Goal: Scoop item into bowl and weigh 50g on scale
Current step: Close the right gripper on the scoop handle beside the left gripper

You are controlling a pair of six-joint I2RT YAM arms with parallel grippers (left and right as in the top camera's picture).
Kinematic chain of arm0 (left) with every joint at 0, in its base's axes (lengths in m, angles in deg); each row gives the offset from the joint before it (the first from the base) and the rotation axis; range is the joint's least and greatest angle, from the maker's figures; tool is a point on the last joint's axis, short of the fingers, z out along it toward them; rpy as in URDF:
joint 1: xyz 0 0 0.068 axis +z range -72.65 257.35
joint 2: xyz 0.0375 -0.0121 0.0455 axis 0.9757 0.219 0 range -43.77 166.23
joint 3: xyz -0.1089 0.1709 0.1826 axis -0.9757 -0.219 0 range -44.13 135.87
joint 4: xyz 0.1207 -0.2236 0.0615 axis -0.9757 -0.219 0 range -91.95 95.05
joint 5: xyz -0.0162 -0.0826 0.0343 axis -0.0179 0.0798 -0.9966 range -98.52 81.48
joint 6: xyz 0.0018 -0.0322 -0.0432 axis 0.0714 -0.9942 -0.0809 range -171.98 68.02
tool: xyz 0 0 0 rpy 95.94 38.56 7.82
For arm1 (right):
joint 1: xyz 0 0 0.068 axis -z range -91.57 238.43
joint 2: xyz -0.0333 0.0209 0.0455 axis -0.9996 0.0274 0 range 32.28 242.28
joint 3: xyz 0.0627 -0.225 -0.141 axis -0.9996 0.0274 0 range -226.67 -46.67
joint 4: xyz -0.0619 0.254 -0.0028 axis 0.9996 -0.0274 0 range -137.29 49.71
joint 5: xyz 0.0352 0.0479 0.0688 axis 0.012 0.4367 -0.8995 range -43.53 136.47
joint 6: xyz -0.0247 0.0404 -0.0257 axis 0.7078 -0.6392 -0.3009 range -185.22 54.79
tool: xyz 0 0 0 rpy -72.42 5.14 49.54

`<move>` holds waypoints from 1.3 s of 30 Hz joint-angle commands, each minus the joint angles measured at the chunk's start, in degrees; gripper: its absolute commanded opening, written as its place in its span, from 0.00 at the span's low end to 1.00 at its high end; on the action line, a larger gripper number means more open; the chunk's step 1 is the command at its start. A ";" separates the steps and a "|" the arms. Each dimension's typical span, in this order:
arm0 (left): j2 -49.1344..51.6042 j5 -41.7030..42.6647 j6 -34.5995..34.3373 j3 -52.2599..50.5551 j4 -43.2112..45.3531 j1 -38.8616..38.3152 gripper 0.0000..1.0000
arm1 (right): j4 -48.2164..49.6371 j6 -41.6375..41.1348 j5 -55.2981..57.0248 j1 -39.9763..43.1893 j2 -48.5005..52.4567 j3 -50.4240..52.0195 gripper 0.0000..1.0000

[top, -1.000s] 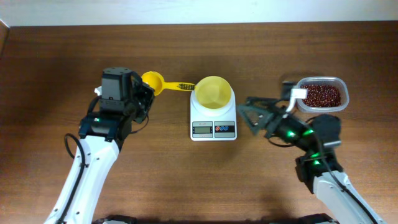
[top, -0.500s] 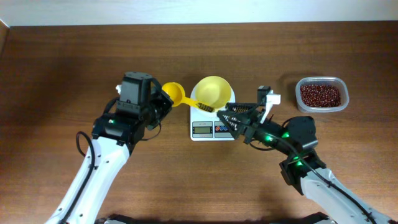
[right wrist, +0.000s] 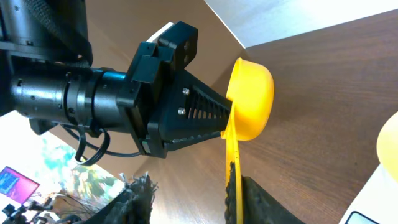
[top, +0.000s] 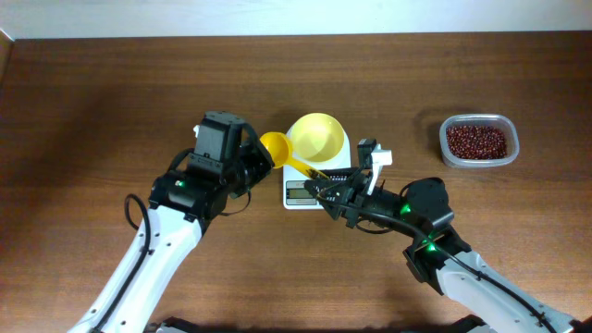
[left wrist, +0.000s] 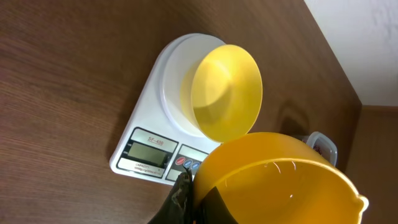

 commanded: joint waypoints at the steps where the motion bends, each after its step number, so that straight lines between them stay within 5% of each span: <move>1: -0.63 0.48 1.29 0.92 -0.09 -1.55 0.00 | 0.59 0.72 -0.13 -0.85 0.31 -0.46 0.41; 39: -0.63 1.99 1.29 0.87 -0.92 -4.17 0.00 | -1.66 0.70 3.54 -0.85 0.31 -0.46 0.20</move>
